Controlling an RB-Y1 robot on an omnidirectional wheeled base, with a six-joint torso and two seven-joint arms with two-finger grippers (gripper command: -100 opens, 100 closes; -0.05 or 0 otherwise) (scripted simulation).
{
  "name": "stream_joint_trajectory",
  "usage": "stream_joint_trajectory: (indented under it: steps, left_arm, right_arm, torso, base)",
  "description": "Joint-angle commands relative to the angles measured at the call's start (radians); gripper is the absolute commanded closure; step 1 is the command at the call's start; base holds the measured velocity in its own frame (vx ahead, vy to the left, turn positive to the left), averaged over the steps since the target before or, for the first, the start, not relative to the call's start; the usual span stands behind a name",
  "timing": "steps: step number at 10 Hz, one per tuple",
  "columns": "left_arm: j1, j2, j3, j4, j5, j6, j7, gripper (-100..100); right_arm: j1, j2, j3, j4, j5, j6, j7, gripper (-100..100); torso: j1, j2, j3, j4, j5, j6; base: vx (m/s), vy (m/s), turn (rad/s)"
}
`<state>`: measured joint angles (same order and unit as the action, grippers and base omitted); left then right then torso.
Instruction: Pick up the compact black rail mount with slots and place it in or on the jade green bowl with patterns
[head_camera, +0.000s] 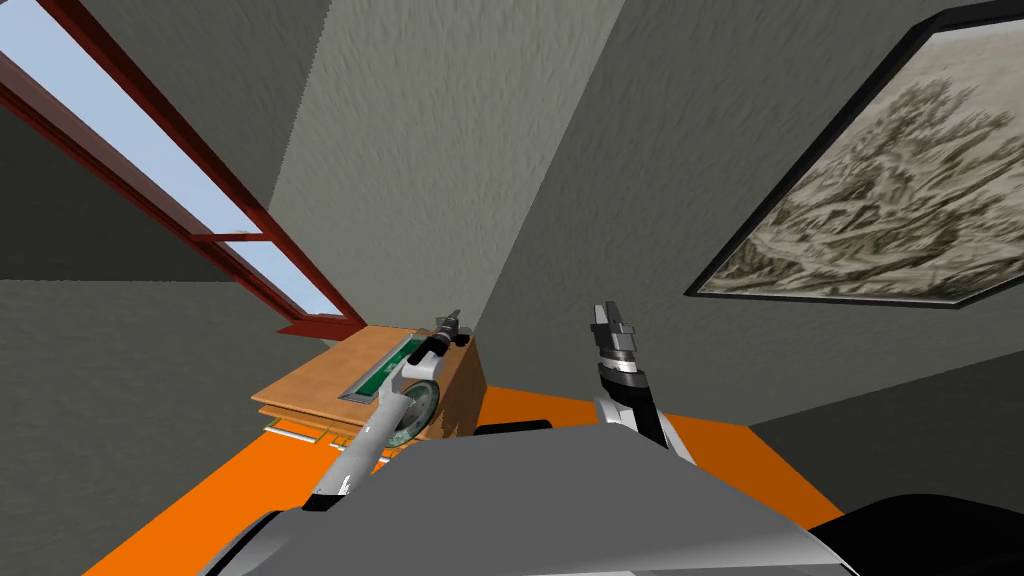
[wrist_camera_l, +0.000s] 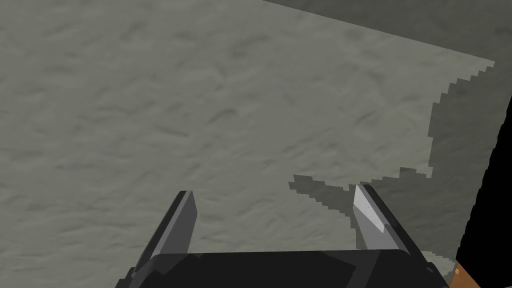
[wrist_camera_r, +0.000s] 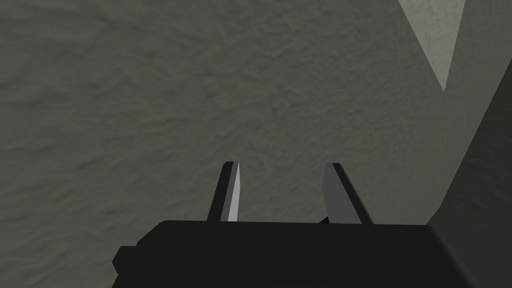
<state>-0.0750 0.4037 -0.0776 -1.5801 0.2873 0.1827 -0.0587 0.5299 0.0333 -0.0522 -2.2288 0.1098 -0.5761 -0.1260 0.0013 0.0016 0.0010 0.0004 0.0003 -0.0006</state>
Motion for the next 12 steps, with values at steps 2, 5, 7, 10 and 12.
stream_joint_trajectory:
  steps: [2, 5, 7, 10, 12]
  left_arm:
    - [-0.048, 0.012, -0.002, 0.063, 0.027, 0.067, -0.011, -100]
    - [-0.128, 0.030, -0.007, 0.149, 0.074, 0.159, -0.032, -100]
    - [-0.167, 0.038, -0.010, 0.217, 0.096, 0.199, -0.042, -100]
    - [-0.205, 0.046, -0.013, 0.279, 0.119, 0.266, -0.051, -100]
    - [-0.242, 0.053, -0.015, 0.333, 0.141, 0.316, -0.061, -100]
  right_arm:
    - [0.000, 0.000, 0.000, 0.000, 0.000, 0.000, 0.000, 0]
    - [0.000, 0.000, 0.000, 0.000, 0.000, 0.000, 0.000, 0]
    - [0.000, 0.000, 0.000, 0.000, 0.000, 0.000, 0.000, 0]
    - [0.000, 0.000, 0.000, 0.000, 0.000, 0.000, 0.000, 0]
    - [0.000, 0.000, 0.000, 0.000, 0.000, 0.000, 0.000, 0]
  torso:
    - [0.000, 0.000, 0.000, 0.000, 0.000, 0.000]
    - [0.000, 0.000, 0.000, 0.000, 0.000, 0.000]
    - [0.000, 0.000, 0.000, 0.000, 0.000, 0.000]
    - [0.000, 0.000, 0.000, 0.000, 0.000, 0.000]
    - [0.000, 0.000, 0.000, 0.000, 0.000, 0.000]
  base:
    - [-0.037, 0.020, -0.064]
    - [-0.034, 0.017, -0.075]
    - [-0.035, 0.020, -0.070]
    - [-0.035, 0.018, -0.055]
    - [-0.032, 0.019, -0.062]
